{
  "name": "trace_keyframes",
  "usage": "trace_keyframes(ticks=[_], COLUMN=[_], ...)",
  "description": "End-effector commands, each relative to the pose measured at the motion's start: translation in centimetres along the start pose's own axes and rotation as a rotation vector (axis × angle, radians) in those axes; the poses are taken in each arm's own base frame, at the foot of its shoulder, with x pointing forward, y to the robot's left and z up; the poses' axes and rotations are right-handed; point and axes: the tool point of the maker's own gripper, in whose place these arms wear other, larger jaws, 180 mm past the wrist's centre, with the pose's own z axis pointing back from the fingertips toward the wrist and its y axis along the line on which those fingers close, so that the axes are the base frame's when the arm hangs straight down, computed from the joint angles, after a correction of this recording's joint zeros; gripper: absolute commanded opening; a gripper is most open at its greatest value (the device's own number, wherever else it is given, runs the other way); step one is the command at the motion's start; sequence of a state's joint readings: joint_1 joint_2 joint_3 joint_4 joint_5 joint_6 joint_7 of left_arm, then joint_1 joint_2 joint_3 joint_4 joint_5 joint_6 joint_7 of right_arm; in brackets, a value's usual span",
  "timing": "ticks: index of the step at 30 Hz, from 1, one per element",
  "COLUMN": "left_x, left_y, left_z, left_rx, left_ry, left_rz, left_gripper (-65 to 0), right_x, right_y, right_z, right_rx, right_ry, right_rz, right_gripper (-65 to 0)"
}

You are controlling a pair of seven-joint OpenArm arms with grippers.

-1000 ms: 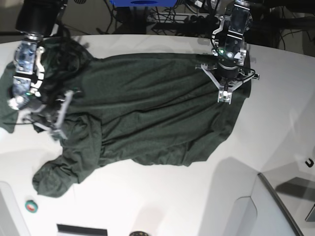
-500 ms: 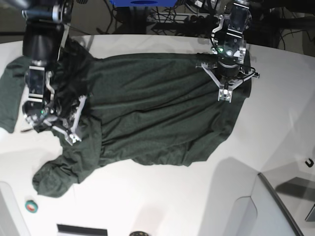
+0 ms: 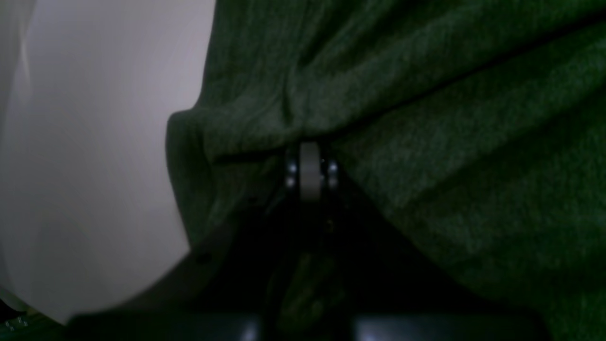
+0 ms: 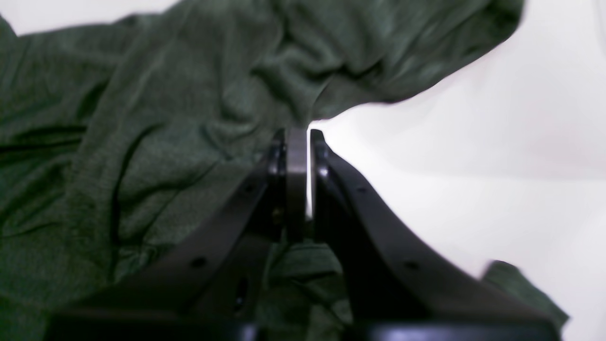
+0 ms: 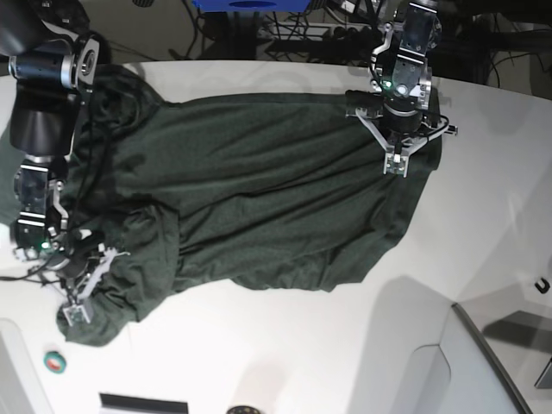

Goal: Layout the t-shirt on the table in an organized manner, then fold the t-shirt properly

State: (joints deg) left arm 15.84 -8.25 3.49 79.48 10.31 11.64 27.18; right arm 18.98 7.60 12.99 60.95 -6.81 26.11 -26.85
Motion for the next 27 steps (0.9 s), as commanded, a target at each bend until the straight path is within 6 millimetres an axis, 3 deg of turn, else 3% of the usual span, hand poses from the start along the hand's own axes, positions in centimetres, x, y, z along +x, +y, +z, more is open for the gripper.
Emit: trace_keyframes(ticks=[1,3,6,8,10,14,17,20,27], left_x=[-0.9,-1.0,-0.8,-0.8,-0.7,-0.7,-0.8,-0.8,-0.8], left_y=[-0.1,-0.1,-0.2,-0.2,-0.1,-0.1,-0.1,0.0,0.0], left_z=[0.1,0.1,0.1,0.1,0.1,0.1,0.1,0.1,0.1], left_rx=[-0.011,-0.011,-0.012,-0.012,-0.011,-0.011,-0.011,-0.010,-0.009], left_ry=[0.042,0.043,0.038,0.038,0.036,0.036,0.038,0.037,0.036], left_rz=[0.003,0.002,0.005,0.005,0.005,0.005,0.004,0.002,0.001], left_gripper=[-65.0,-65.0,-65.0,-65.0,-65.0,-65.0,-65.0,-65.0,-65.0], right_x=[2.0,0.7,-2.0,-3.8,-5.1,-5.7,-5.6,-5.3,-6.9], right_y=[-1.3,-0.8,2.3,4.9,6.6,8.1,8.4,8.3,8.5], right_z=[1.0,2.2,3.2,3.6,3.8,3.5,3.4,2.9,1.6], right_rx=[-0.032,-0.044,0.000,0.056,0.090,0.120,0.125,0.125,0.145], right_ry=[-0.045,-0.004,0.048,0.075,0.091,0.100,0.097,0.102,0.165], right_rz=[0.019,0.066,0.244,0.350,0.376,0.362,0.357,0.353,0.326], right_gripper=[-58.4,-44.6,-27.0,-23.4,-23.3,-23.3,-23.4,-28.4,-31.7])
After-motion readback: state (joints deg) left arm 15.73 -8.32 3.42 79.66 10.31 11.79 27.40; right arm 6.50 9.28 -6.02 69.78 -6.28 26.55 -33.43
